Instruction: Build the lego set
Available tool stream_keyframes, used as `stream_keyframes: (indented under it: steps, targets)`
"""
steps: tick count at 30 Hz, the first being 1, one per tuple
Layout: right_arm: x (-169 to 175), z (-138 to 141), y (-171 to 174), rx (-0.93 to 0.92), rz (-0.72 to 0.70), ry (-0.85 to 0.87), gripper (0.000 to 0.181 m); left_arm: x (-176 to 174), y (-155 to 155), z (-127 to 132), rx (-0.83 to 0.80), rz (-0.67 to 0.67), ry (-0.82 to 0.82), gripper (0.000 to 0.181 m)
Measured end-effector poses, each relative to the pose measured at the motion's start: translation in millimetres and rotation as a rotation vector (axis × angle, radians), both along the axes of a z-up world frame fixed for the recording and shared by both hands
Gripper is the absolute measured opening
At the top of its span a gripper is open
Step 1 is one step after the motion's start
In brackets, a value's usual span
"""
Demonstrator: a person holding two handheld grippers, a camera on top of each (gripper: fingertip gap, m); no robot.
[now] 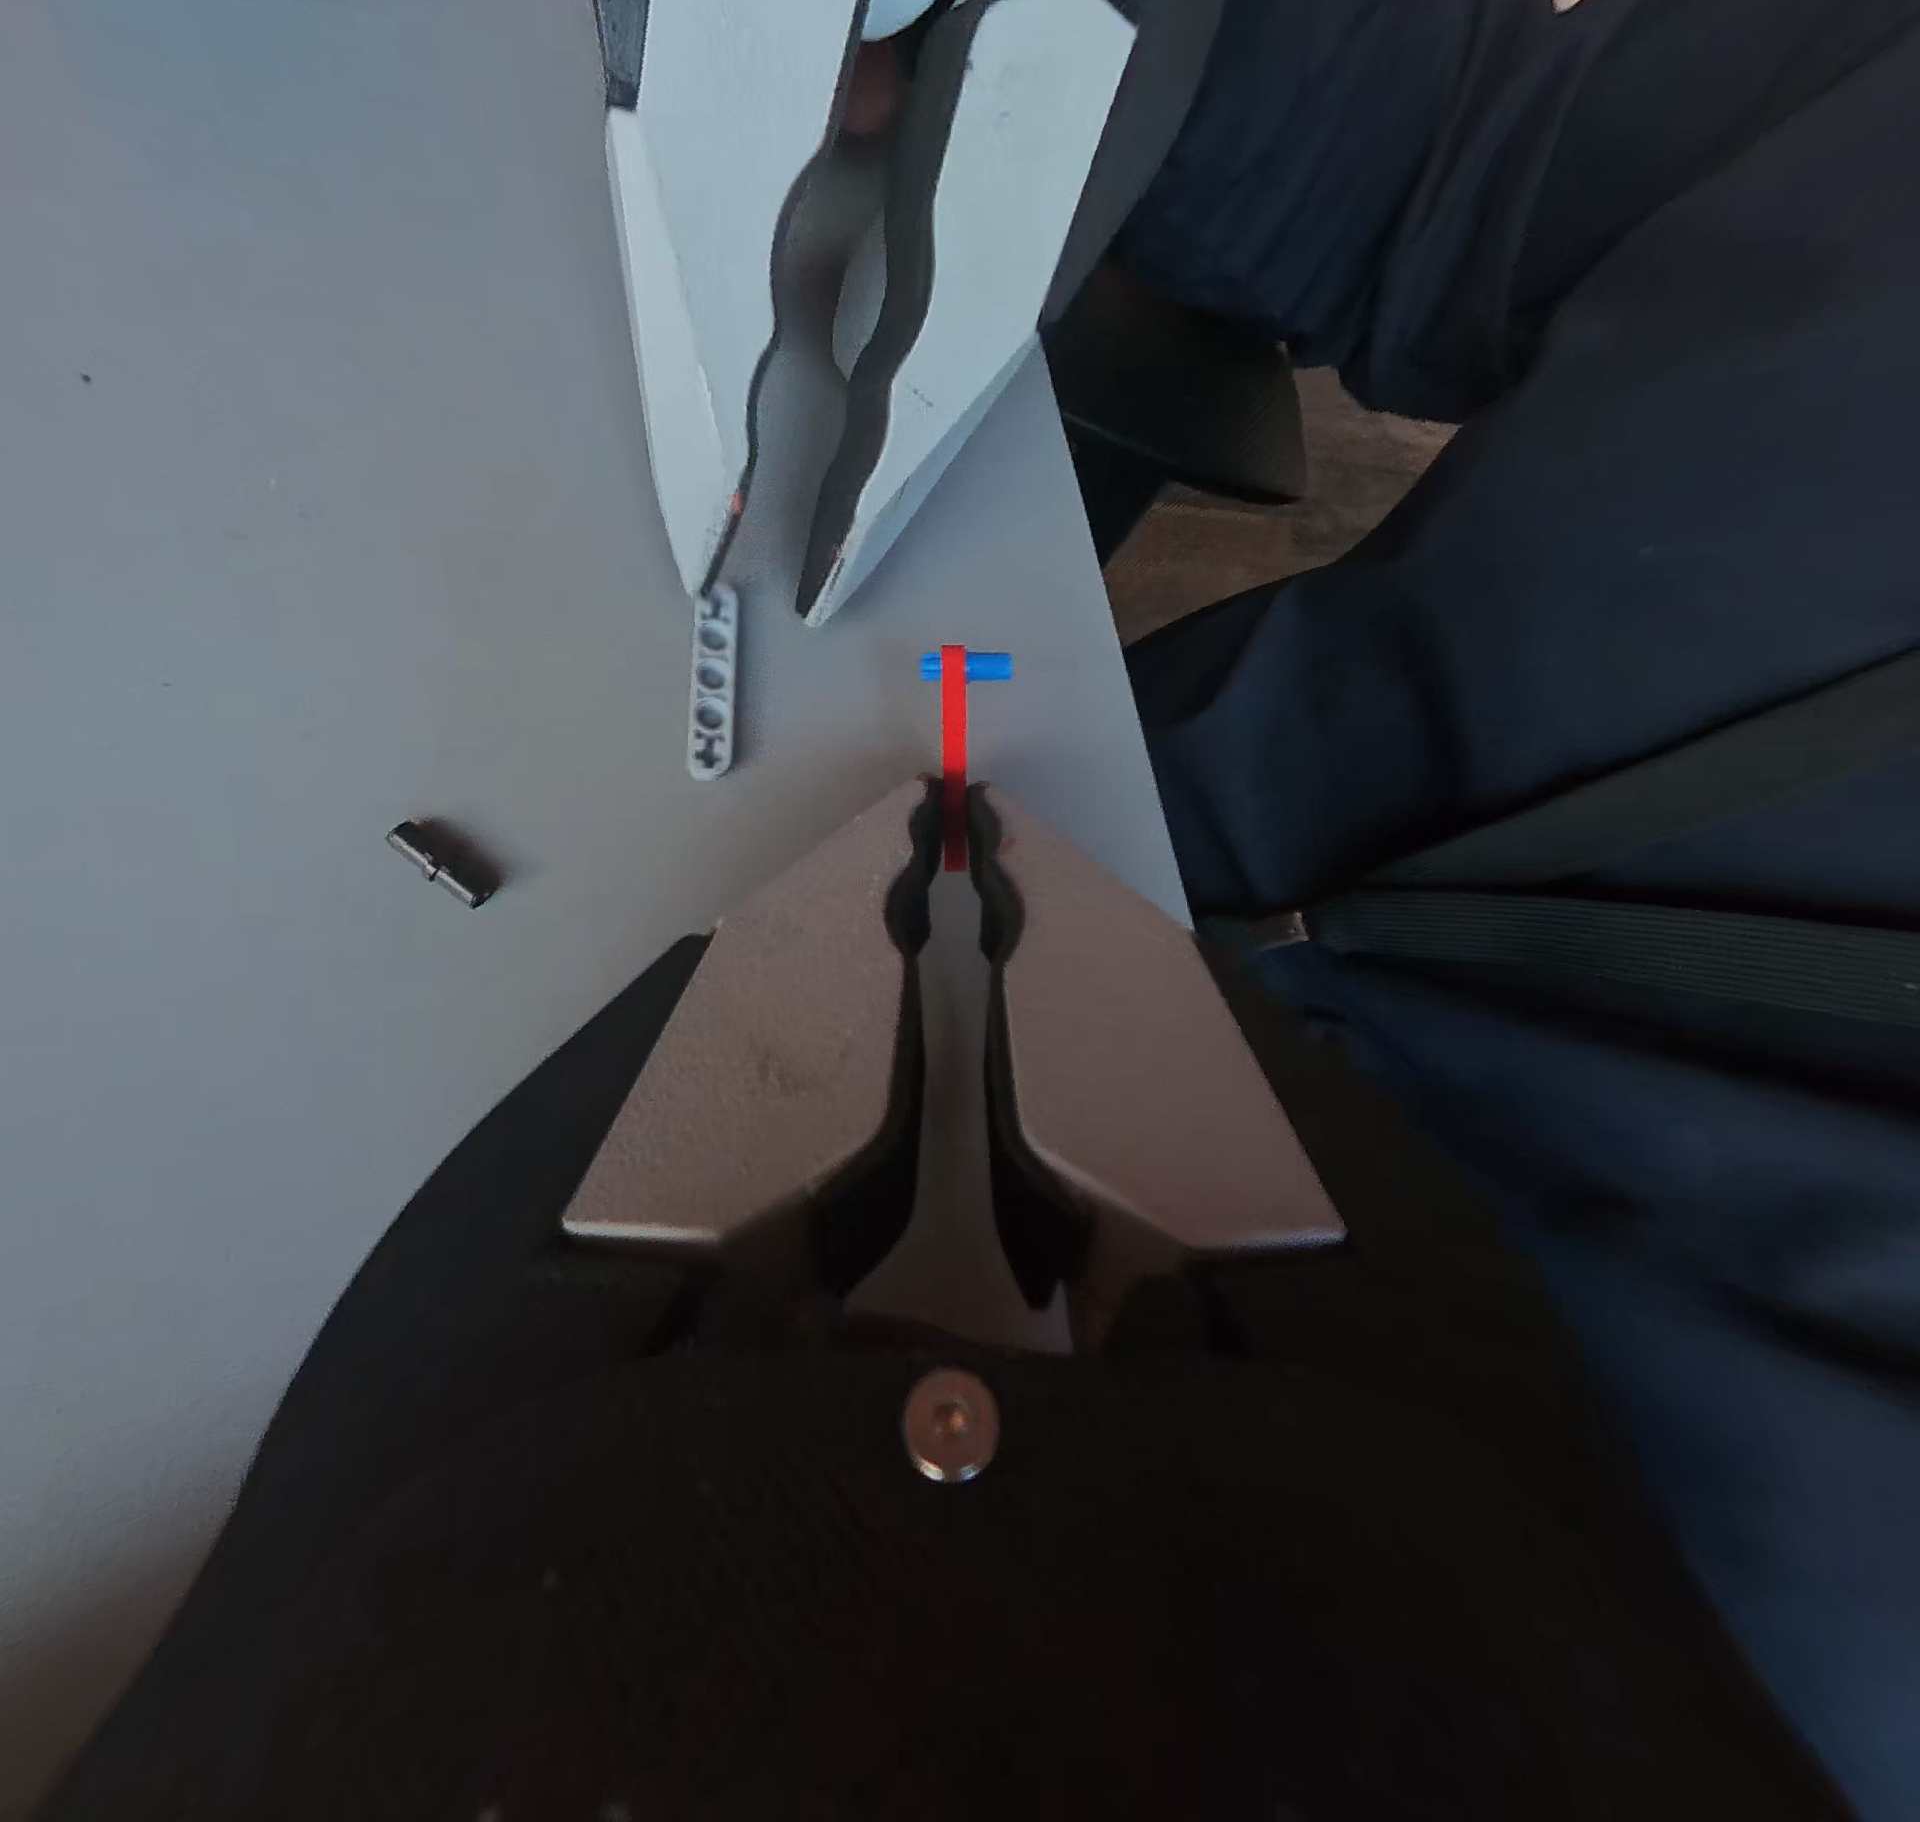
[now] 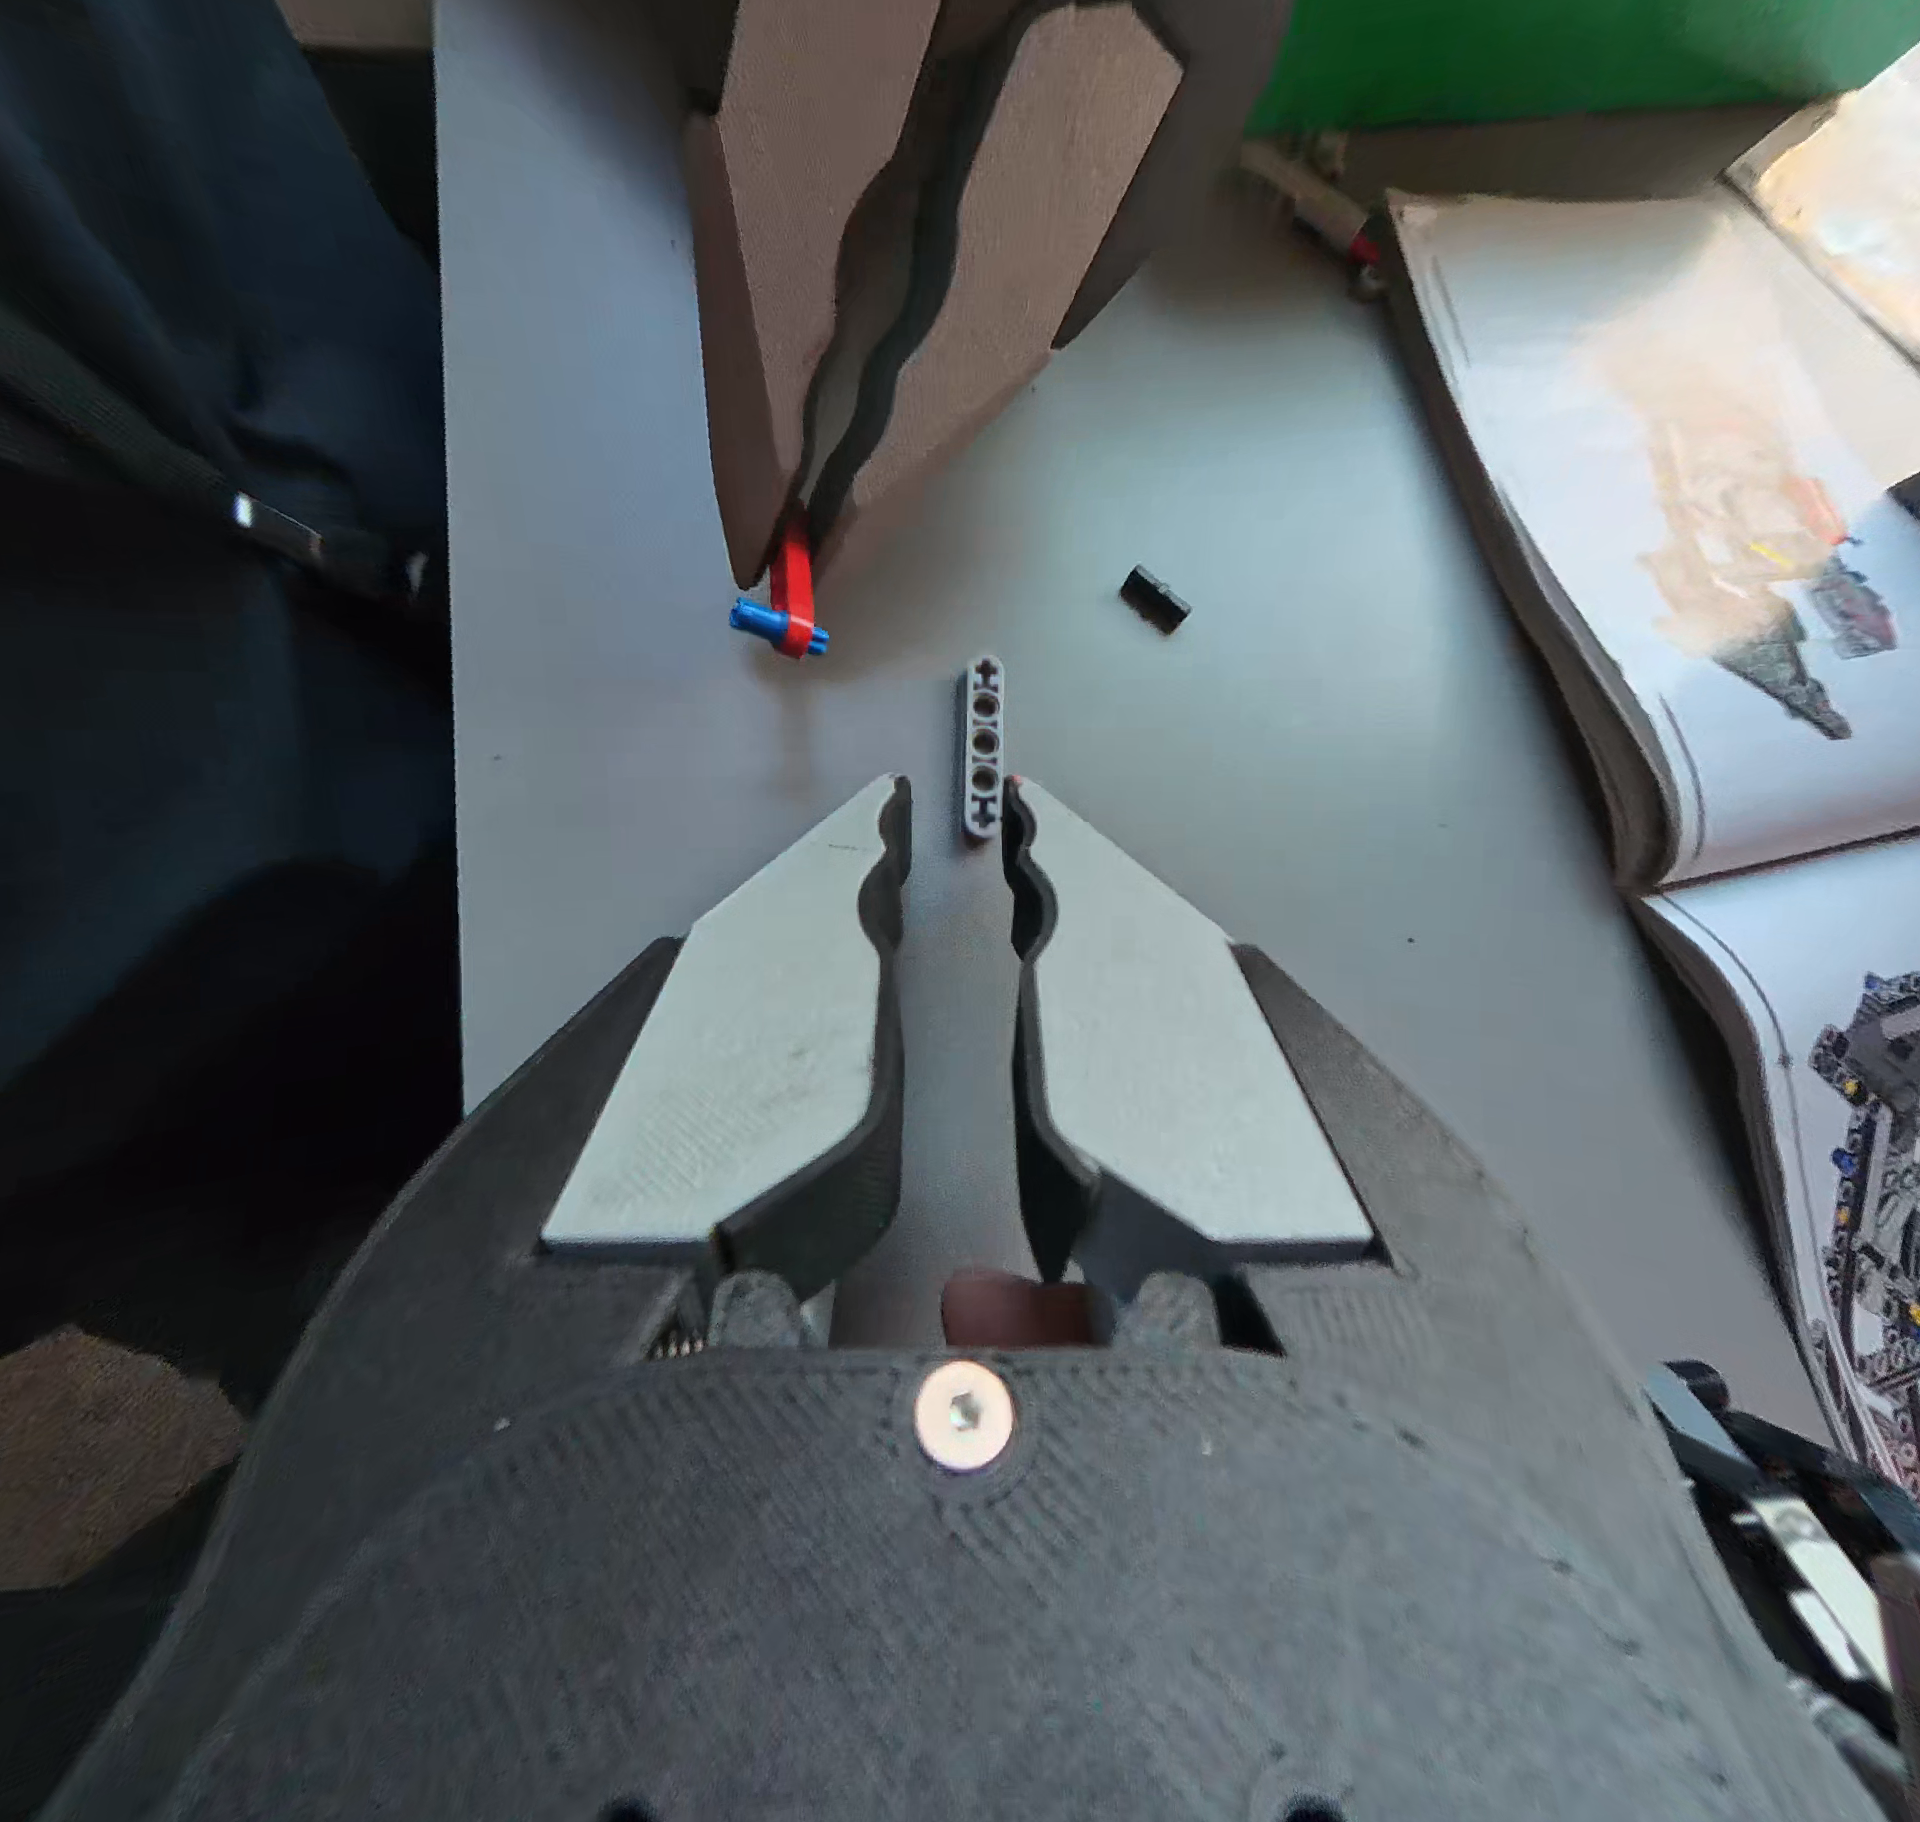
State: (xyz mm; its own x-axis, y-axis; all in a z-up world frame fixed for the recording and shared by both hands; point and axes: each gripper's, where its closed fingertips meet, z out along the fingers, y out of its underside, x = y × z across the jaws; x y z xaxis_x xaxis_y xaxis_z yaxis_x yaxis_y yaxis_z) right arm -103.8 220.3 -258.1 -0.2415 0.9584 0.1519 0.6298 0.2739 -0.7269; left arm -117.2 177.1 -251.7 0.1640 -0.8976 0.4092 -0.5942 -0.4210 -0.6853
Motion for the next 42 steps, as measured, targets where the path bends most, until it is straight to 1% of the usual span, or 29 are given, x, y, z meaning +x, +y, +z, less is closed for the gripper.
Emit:
stream_keyframes:
  steps: [1, 6, 9, 11, 13, 18, 21, 23, 24, 26, 29, 33, 36, 39, 40, 42]
  targets:
    - [1, 4, 0, -0.005, 0.0, 0.034, 0.016, 1, 0, 2, -0.005, -0.001, -0.015, 0.0]
    - [8, 25, 8, 0.003, -0.026, 0.207, 0.018, 3, 0, 0, -0.005, -0.003, -0.023, 0.0]
    - [10, 35, 2, -0.005, 0.005, 0.263, 0.02, 2, 5, -3, -0.056, 0.023, -0.013, 0.0]
    - [10, 33, -7, 0.001, 0.045, 0.245, 0.021, 3, 5, -4, -0.136, 0.029, -0.018, 0.0]
    - [8, 30, -14, 0.045, 0.068, 0.214, 0.021, 2, 6, -7, -0.203, 0.052, -0.009, 0.001]
    - [-3, 30, -35, 0.211, 0.142, 0.159, 0.024, 4, 3, -6, -0.224, 0.042, -0.011, 0.001]
    - [-7, 26, -35, 0.306, 0.144, 0.106, 0.024, 4, -1, -4, -0.242, 0.027, -0.017, 0.001]
    - [-8, 21, -35, 0.345, 0.144, 0.071, 0.021, 4, -5, -2, -0.26, 0.013, -0.026, 0.001]
    - [-9, 20, -37, 0.354, 0.153, 0.066, 0.016, 4, -6, -2, -0.266, 0.01, -0.03, 0.0]
    - [-11, 19, -42, 0.373, 0.167, 0.07, 0.013, 4, -8, -2, -0.281, 0.01, -0.028, 0.0]
    - [-11, 14, -40, 0.432, 0.162, 0.044, 0.006, 7, -15, 3, -0.325, -0.007, -0.056, 0.0]
    - [-10, 12, -40, 0.425, 0.15, 0.035, 0.005, 6, -14, 3, -0.317, -0.003, -0.053, 0.0]
    - [-8, 12, -34, 0.378, 0.097, 0.041, 0.005, 6, -6, 3, -0.271, 0.028, -0.056, 0.002]
    - [-6, 9, -21, 0.287, 0.017, 0.05, 0.005, 2, 10, 0, -0.141, 0.084, -0.015, 0.018]
    - [-5, 9, -18, 0.25, -0.009, 0.06, 0.005, 1, 14, 0, -0.084, 0.092, -0.003, 0.021]
    - [-4, 8, -13, 0.166, -0.05, 0.077, 0.005, 2, 19, 2, 0.035, 0.088, 0.01, 0.022]
